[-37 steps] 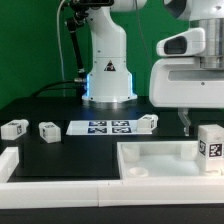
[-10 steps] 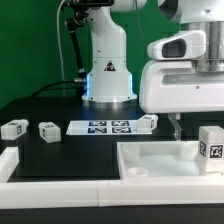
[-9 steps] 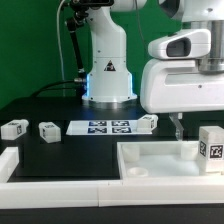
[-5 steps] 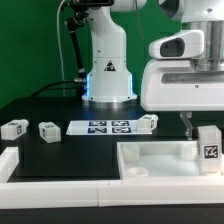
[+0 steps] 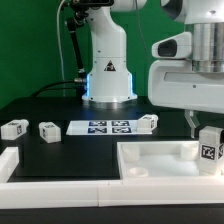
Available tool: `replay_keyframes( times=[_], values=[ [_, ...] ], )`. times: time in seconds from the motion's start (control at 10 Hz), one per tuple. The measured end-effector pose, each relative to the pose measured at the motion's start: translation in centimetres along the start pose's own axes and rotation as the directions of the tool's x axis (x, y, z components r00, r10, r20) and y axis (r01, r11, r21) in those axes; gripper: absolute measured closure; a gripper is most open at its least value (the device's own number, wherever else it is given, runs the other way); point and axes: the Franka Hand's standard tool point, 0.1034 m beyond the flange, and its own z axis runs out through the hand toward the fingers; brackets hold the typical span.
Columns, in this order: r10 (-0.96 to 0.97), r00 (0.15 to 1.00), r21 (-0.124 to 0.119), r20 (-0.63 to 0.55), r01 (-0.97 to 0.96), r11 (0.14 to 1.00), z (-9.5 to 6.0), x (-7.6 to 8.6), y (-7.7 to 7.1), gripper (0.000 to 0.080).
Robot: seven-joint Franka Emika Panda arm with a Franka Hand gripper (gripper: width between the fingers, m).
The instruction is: Assemble square table
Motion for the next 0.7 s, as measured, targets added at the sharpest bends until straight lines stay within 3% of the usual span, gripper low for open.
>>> replay_keyframes(
  times=[0.2,0.4,0.5,0.7],
  values=[
    [0.403,0.914,0.007,0.048,-0.404,0.915,0.07,-0.27,-0.17,0.0507],
    [0.679,0.721,0.015,0.136,-0.687,0.727,0.14,0.13,-0.03,0.0505],
    [0.733,0.665,0.003,0.147,-0.741,0.672,0.16,0.09,-0.03,0.0505],
    [0.761,0.632,-0.005,0.147,-0.769,0.639,0.25,-0.12,-0.13,0.0483]
  ],
)
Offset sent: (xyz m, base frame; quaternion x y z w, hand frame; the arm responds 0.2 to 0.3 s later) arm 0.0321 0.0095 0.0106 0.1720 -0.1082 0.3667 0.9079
